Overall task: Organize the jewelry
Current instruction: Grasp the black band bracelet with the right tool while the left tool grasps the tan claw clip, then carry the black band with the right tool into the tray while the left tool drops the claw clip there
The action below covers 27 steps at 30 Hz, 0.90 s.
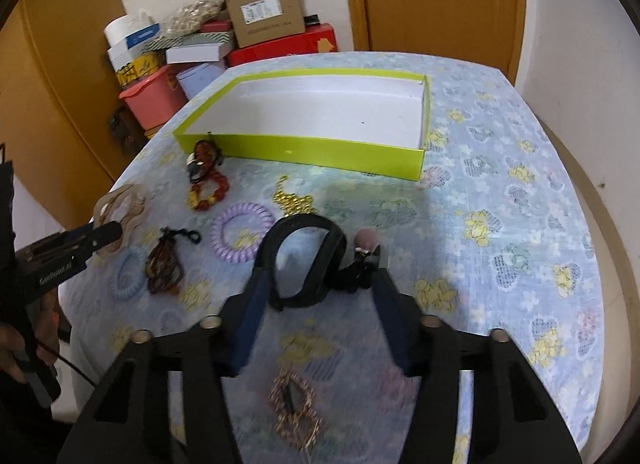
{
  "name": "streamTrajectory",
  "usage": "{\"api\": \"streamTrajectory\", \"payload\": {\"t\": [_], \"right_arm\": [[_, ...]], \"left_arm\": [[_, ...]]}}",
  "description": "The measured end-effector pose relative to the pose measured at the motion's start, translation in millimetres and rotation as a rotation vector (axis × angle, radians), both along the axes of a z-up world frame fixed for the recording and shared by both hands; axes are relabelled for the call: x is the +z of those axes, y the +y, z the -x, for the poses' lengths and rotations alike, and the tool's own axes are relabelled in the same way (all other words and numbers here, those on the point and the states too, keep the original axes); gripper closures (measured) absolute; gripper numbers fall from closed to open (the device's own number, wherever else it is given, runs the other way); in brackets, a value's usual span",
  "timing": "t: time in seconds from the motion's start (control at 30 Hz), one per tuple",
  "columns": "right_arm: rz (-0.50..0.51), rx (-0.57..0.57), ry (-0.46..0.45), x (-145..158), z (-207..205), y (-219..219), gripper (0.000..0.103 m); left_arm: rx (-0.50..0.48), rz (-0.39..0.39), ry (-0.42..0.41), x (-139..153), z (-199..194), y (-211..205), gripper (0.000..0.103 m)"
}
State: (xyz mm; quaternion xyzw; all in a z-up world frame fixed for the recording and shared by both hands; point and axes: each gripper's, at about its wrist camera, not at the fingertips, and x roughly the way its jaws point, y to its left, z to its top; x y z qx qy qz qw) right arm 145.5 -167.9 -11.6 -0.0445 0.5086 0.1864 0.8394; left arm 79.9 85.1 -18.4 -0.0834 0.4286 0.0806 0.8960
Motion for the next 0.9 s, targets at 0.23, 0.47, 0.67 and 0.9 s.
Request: {"api": "streamTrajectory", "payload": {"t": [0.23, 0.47, 0.67, 0.9], "right_arm": [[0.021, 0.013, -0.006, -1.3, -6.8, 7.2, 0.078], [0.071, 0.036, 0.008, -7.5, -8.5, 14.2, 0.084], [0.083, 0.047, 0.001, -6.6, -9.5, 14.9, 0.091], [0.049, 0.046, -0.029, 5.8, -0.4, 8.1, 0.091]], "left_arm": [[0.011, -0.001, 0.008, -4.1, -7.0, 2.6, 0.072], [0.006, -0.013, 0.004, -5.0, -8.8, 2.6, 0.076], [-0.005, -0.011, -0.007, -2.7, -7.5, 3.4, 0.078], [-0.011, 0.023, -0.034, 4.0, 1.8, 7.9, 0.078]]}}
